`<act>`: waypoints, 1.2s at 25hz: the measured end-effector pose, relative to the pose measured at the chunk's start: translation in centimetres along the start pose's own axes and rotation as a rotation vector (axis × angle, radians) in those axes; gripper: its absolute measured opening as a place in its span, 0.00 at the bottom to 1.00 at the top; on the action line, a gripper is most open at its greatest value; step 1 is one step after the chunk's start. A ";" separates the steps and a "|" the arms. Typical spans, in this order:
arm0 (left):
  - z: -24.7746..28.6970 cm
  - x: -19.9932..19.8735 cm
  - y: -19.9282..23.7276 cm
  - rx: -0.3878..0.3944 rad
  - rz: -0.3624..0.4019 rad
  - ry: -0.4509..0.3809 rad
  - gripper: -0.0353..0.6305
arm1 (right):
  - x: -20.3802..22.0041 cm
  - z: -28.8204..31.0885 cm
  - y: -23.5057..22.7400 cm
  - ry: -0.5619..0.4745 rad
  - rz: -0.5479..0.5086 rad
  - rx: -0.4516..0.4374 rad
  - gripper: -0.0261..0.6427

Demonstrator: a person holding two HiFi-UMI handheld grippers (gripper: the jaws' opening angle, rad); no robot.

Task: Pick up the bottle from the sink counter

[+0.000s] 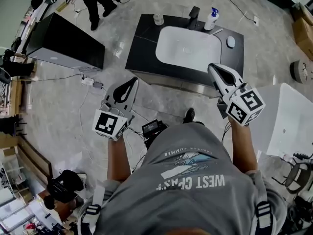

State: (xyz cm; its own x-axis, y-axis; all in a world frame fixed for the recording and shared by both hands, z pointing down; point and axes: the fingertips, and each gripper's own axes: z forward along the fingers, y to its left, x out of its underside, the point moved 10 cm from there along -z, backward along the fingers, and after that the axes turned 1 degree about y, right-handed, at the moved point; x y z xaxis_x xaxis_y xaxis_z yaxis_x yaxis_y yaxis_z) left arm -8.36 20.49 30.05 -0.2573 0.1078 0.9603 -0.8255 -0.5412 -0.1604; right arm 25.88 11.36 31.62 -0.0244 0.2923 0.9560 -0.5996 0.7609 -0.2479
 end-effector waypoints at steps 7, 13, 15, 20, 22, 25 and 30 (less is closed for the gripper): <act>2.3 -1.5 -1.0 -0.052 -0.010 0.015 0.06 | -1.1 0.4 -3.7 -0.003 0.001 -0.053 0.04; 3.9 -2.3 -1.0 -0.060 -0.009 0.019 0.06 | -1.2 0.6 -5.9 -0.008 0.016 -0.065 0.04; 4.2 -2.5 -0.7 -0.053 -0.003 0.023 0.06 | -1.2 0.7 -6.3 -0.009 0.025 -0.056 0.04; 5.8 -2.5 1.4 -0.013 -0.008 0.017 0.06 | -1.5 1.5 -6.5 -0.006 0.031 -0.022 0.04; 7.1 -2.0 2.5 0.028 -0.012 0.014 0.06 | -1.7 1.8 -6.5 -0.014 0.031 0.010 0.04; 9.1 -1.9 4.9 0.088 0.007 -0.001 0.06 | -1.9 3.0 -6.4 -0.027 0.042 0.055 0.04; 11.7 -2.3 9.9 0.159 0.023 -0.034 0.06 | -2.8 5.7 -6.1 -0.021 0.043 0.129 0.04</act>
State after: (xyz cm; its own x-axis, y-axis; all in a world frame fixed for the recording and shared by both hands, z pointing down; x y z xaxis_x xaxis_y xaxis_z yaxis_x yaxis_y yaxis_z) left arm -10.12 5.15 28.92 -0.2560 0.0670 0.9644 -0.7288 -0.6688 -0.1470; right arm 25.02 2.63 31.38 -0.0680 0.3098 0.9484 -0.6957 0.6666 -0.2676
